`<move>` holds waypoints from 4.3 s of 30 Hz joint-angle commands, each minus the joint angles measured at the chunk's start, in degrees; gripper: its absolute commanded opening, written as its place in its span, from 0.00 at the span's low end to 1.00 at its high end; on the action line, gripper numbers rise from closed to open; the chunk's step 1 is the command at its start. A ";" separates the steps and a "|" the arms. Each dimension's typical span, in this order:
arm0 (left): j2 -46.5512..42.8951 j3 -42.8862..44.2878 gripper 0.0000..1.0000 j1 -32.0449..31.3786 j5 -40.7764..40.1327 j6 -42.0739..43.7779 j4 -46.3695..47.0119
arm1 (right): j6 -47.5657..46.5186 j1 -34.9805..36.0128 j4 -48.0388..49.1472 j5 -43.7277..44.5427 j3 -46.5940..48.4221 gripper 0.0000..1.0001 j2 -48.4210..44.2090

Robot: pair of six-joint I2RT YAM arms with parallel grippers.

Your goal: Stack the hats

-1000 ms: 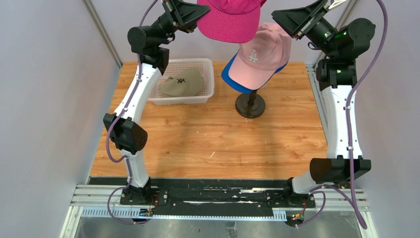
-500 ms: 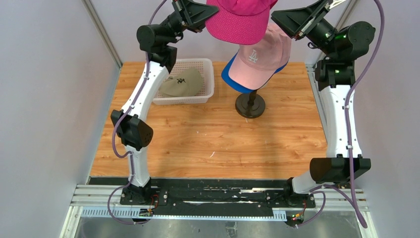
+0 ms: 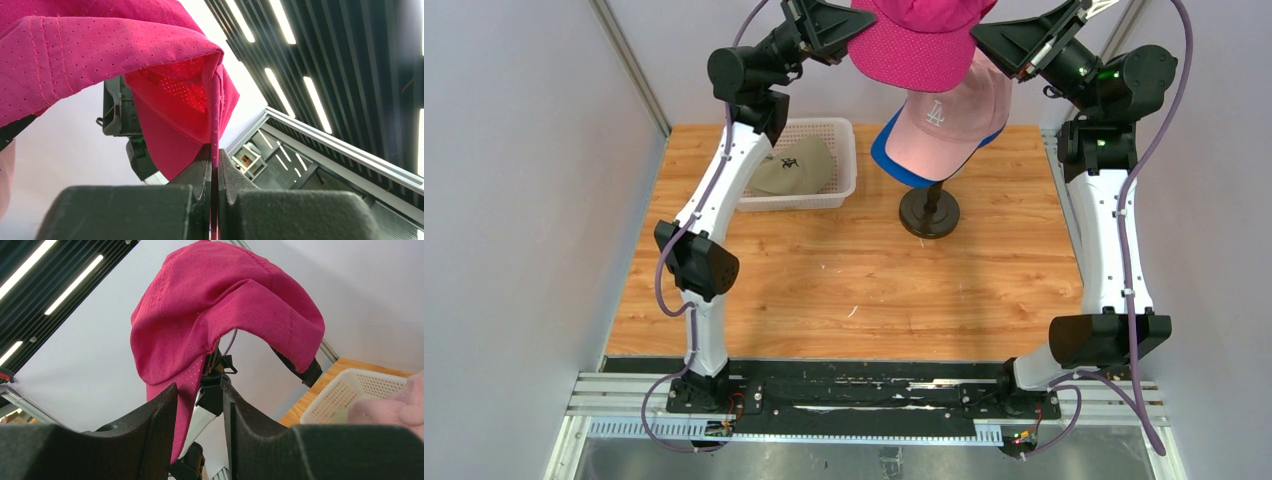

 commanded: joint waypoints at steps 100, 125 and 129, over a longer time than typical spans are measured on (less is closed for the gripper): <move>-18.17 -30.68 0.41 5.54 -1.38 8.86 7.00 | 16.18 -10.20 35.08 13.02 -18.76 0.01 3.14; -21.61 -34.35 0.41 5.54 -0.94 9.43 7.18 | 13.73 -10.20 35.98 12.83 -37.39 0.01 -10.30; -21.71 -34.70 0.41 5.54 -0.89 9.38 7.28 | 14.31 -10.21 37.41 12.92 -39.07 0.01 -10.41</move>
